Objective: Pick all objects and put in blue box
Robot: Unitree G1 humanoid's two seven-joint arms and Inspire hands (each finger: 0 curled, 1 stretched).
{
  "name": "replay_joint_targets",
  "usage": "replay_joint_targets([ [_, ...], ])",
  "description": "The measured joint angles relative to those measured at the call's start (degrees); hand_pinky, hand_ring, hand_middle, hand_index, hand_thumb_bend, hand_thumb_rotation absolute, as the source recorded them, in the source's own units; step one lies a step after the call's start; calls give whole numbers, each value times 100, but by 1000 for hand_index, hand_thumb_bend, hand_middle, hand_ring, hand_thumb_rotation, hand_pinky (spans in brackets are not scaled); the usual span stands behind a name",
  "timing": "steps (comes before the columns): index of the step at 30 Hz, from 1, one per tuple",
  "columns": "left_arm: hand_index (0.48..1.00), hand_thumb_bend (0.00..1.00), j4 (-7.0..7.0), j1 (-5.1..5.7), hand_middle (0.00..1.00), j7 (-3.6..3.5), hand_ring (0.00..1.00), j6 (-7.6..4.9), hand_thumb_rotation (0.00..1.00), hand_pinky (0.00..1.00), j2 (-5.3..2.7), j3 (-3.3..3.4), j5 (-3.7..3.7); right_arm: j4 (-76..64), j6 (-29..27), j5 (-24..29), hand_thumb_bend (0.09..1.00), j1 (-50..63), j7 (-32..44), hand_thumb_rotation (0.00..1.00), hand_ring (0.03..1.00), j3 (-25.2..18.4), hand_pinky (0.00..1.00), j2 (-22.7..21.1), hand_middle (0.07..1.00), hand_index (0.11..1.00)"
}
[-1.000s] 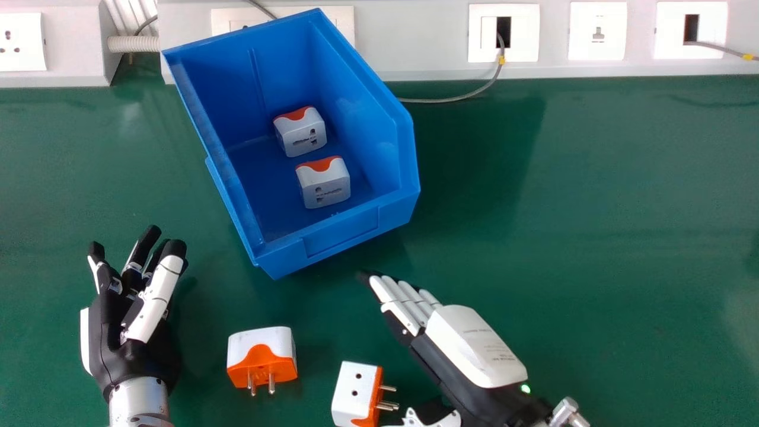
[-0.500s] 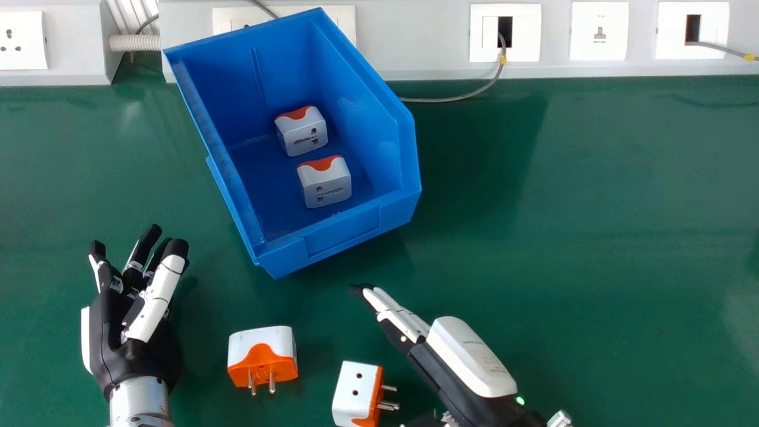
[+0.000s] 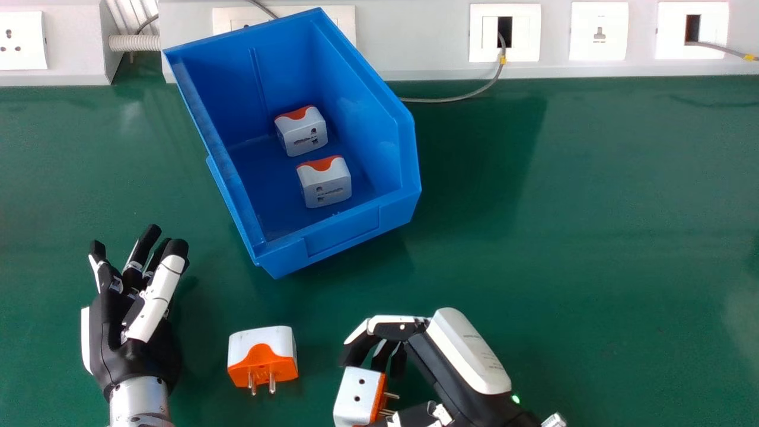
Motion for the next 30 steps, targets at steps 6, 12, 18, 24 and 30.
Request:
replay_joint_targets([
  [6, 794, 694, 1, -2, 846, 2, 837, -3, 60, 811, -2, 1, 0, 0, -19, -3, 496, -57, -102, 0, 399, -62, 335, -4, 499, 512],
  [12, 801, 685, 1, -13, 846, 17, 839, -4, 65, 811, -9, -4, 4, -139, -23, -11, 496, -125, -239, 0, 408, -224, 326, -21, 512, 503],
  [18, 797, 675, 15, -42, 837, 73, 839, -5, 69, 805, -26, -4, 6, -1170, -68, 50, 497, -194, -435, 0, 411, -689, 333, -133, 502, 517],
  [24, 802, 661, 73, -92, 838, 106, 838, -26, 67, 805, -37, 0, 6, -2756, 134, 87, 493, -302, -474, 0, 406, -1299, 307, -199, 526, 516],
  [30, 805, 655, 192, -210, 839, 118, 837, -26, 46, 801, 0, 19, 3, -3204, 511, 33, 493, -1165, -316, 0, 399, -1599, 307, -257, 527, 515],
])
